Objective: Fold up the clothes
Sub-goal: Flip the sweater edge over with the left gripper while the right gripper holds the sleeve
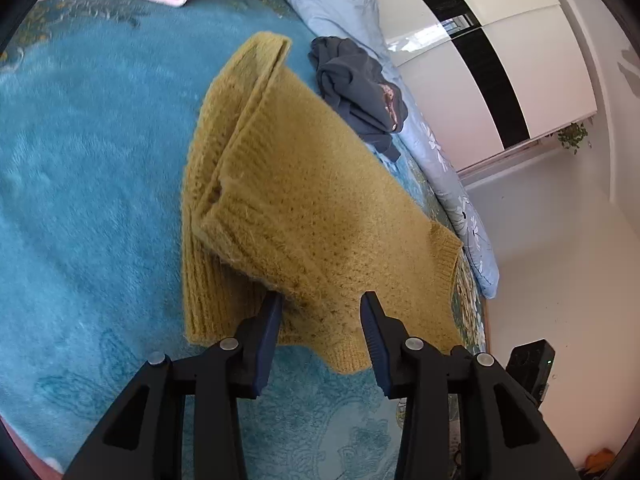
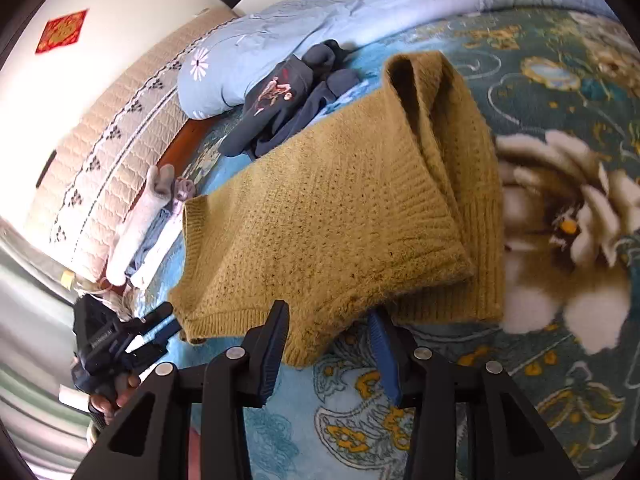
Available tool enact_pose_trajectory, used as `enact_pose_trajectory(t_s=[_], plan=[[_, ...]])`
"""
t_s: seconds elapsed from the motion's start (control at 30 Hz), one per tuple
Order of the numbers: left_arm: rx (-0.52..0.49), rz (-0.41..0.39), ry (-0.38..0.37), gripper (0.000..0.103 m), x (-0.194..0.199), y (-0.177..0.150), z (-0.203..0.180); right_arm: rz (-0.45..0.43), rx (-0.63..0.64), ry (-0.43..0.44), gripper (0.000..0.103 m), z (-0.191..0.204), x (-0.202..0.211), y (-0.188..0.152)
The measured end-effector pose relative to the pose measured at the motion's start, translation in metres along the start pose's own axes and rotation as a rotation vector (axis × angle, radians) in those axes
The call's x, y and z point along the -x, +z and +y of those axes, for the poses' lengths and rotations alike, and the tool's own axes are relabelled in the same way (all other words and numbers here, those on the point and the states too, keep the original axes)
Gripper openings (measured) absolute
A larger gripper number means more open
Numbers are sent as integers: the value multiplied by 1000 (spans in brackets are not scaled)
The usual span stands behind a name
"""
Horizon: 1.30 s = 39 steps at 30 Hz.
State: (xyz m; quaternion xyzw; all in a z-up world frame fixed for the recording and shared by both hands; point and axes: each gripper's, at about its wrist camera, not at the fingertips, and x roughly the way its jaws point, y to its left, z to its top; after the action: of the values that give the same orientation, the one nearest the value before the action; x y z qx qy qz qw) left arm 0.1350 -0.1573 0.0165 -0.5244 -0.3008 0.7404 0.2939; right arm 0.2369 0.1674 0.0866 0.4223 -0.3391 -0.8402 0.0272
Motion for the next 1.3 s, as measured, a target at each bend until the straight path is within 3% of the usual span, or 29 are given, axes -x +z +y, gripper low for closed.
enact_pose_trajectory(t_s=[0.17,0.2,0.23,0.3,0.4,0.43,0.5,0.6,0.63,0.67,0.73,0.8,0.87,0.9,1.0,1.17,1.3], plan=[[75,30,-19,40,-5,11,3,-9,-152,70,29,-16,-3,5],[89,36,-16,37,-6,14,3,-6,-172,68,25,-17,-4,8],[127,62,3,25,-10,20,4,-2,-191,63,21,-18,-5,12],[210,120,48,11,-21,33,8,16,-229,51,13,-20,-8,20],[311,189,105,9,-34,57,4,66,-278,47,12,-15,-20,56],[279,159,98,9,-31,73,-15,67,-280,61,11,-9,-22,74],[128,12,16,9,-2,93,-62,-34,-241,113,11,17,-4,117],[-150,-238,-144,9,58,102,-130,-282,15,146,10,70,52,134],[-148,-218,-121,9,52,95,-122,-365,103,155,10,88,71,138],[-134,-183,-88,10,41,86,-109,-382,127,140,10,88,77,133],[-104,-114,-22,10,21,70,-84,-293,66,98,10,61,57,119],[-74,-45,44,9,0,53,-59,-128,-61,8,10,15,15,96],[60,53,54,9,-27,36,-21,-8,-201,-33,10,-26,-19,70],[110,89,57,9,-36,27,-6,6,-231,-36,10,-35,-24,61],[112,74,34,9,-32,19,-3,-12,-268,-15,10,-47,-26,47],[60,24,-2,9,-13,15,-18,-60,-189,-21,10,-29,-10,52],[69,67,84,9,-31,13,-5,-29,-208,-72,10,-36,-17,48]])
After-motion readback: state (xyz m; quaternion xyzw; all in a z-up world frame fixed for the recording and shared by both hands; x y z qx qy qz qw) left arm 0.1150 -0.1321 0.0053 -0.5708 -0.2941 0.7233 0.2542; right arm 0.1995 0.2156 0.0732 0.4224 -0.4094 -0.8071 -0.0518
